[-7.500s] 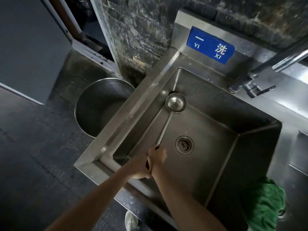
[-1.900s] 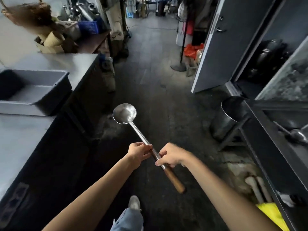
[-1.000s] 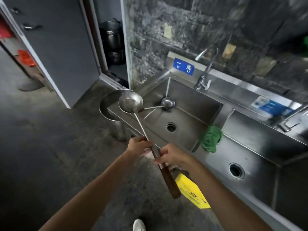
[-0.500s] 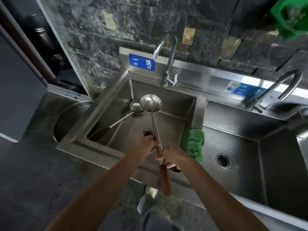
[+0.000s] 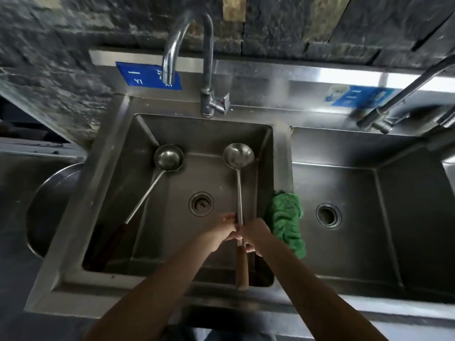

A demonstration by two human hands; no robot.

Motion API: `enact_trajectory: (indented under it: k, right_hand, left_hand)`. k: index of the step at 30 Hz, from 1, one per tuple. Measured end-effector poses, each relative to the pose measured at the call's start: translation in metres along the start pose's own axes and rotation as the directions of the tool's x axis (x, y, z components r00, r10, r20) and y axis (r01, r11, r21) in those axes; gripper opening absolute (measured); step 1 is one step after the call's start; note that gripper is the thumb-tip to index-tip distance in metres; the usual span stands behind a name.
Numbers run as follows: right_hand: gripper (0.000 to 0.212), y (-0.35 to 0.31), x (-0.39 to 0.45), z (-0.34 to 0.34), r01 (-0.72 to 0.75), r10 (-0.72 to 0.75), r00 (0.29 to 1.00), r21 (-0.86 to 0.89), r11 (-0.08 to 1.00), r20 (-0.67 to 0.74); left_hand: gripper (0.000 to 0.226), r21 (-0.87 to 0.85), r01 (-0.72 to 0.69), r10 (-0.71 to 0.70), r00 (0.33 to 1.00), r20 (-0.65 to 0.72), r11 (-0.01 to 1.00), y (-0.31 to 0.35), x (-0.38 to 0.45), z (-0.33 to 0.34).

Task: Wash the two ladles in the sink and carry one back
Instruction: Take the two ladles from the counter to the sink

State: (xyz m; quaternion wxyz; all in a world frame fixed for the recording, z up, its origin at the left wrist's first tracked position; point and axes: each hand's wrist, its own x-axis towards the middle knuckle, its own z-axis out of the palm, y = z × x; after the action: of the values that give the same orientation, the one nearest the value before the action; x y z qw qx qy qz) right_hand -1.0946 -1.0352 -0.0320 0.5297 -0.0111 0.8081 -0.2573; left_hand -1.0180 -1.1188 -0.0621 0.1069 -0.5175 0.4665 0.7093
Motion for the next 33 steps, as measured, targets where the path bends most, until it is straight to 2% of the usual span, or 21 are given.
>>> enact_trajectory:
  k: [4, 7, 13, 18, 23, 26, 30, 32, 33]
  right_hand:
    - [0.023, 0.009, 0.023, 0.008, -0.084, 0.082, 0.992, -0.017, 0.996, -0.096]
    - [0.043, 0.020, 0.039, 0.013, -0.109, 0.098, 0.984, -0.068, 0.992, -0.148]
    - [0.039, 0.028, 0.064, 0.022, -0.146, 0.135, 0.975, -0.050, 0.988, -0.179]
    - [0.019, 0.036, 0.084, 0.031, -0.125, 0.121, 0.977, -0.010, 0.992, -0.174]
    - [0.033, 0.045, 0.102, 0.037, -0.113, 0.113, 0.983, 0.009, 0.994, -0.146]
    - [0.031, 0.046, 0.104, 0.037, -0.121, 0.115, 0.981, -0.033, 0.992, -0.157]
    - [0.025, 0.046, 0.108, 0.036, -0.131, 0.128, 0.979, -0.003, 0.991, -0.158]
    - [0.023, 0.049, 0.109, 0.036, -0.148, 0.147, 0.976, 0.005, 0.989, -0.159]
    - [0.028, 0.052, 0.111, 0.037, -0.162, 0.161, 0.973, 0.006, 0.987, -0.166]
  left_hand:
    - [0.029, 0.060, 0.012, -0.015, 0.999, 0.048, 0.998, -0.006, 0.026, 0.005]
    - [0.032, 0.071, 0.036, -0.038, 0.999, 0.028, 0.997, -0.015, 0.045, 0.011]
    - [0.034, 0.101, 0.076, -0.081, 0.996, 0.044, 0.992, -0.029, 0.078, 0.012]
    - [0.039, 0.067, 0.083, -0.086, 0.995, 0.049, 0.994, -0.036, 0.095, 0.013]
    - [0.047, 0.109, 0.060, -0.065, 0.997, 0.044, 0.992, -0.044, 0.105, 0.018]
    - [0.046, 0.112, 0.037, -0.041, 0.999, 0.035, 0.993, -0.045, 0.106, 0.021]
    - [0.046, 0.116, 0.012, -0.018, 0.999, 0.049, 0.993, -0.038, 0.098, 0.022]
    - [0.043, 0.125, 0.030, -0.040, 0.996, 0.075, 0.992, -0.036, 0.095, 0.021]
    - [0.040, 0.145, 0.049, -0.063, 0.994, 0.092, 0.988, -0.034, 0.093, 0.020]
